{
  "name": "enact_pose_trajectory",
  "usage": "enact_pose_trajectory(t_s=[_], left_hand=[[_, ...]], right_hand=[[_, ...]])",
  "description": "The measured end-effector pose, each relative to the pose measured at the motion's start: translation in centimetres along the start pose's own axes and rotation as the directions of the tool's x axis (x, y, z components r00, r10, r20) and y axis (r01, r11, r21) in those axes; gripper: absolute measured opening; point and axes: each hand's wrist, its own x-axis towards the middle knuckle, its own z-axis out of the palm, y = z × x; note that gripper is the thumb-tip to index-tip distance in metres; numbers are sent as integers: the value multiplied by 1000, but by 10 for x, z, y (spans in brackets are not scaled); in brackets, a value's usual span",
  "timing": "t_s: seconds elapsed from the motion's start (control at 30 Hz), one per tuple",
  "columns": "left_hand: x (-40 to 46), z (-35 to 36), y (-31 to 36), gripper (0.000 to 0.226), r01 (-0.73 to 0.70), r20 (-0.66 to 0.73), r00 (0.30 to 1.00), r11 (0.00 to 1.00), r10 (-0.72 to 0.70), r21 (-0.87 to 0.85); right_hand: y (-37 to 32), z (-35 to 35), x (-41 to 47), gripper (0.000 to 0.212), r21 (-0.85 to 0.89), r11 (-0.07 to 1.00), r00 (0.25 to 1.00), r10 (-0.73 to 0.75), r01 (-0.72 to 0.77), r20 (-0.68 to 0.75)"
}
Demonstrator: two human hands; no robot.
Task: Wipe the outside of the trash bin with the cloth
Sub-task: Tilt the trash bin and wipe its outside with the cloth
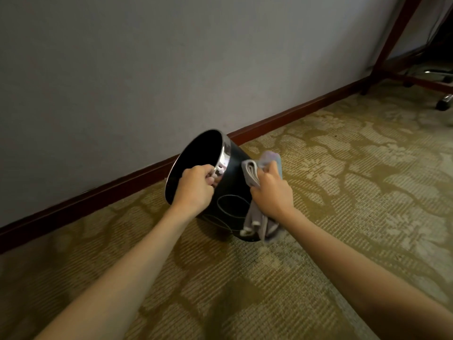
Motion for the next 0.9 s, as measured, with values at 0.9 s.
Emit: enact_pose_trajectory(t_s=[0.9], left_hand=[[-19, 24, 29, 31, -207, 130, 970, 978, 206, -6]], right_hand=[[16, -44, 56, 26, 277, 960, 999, 40, -41, 11]])
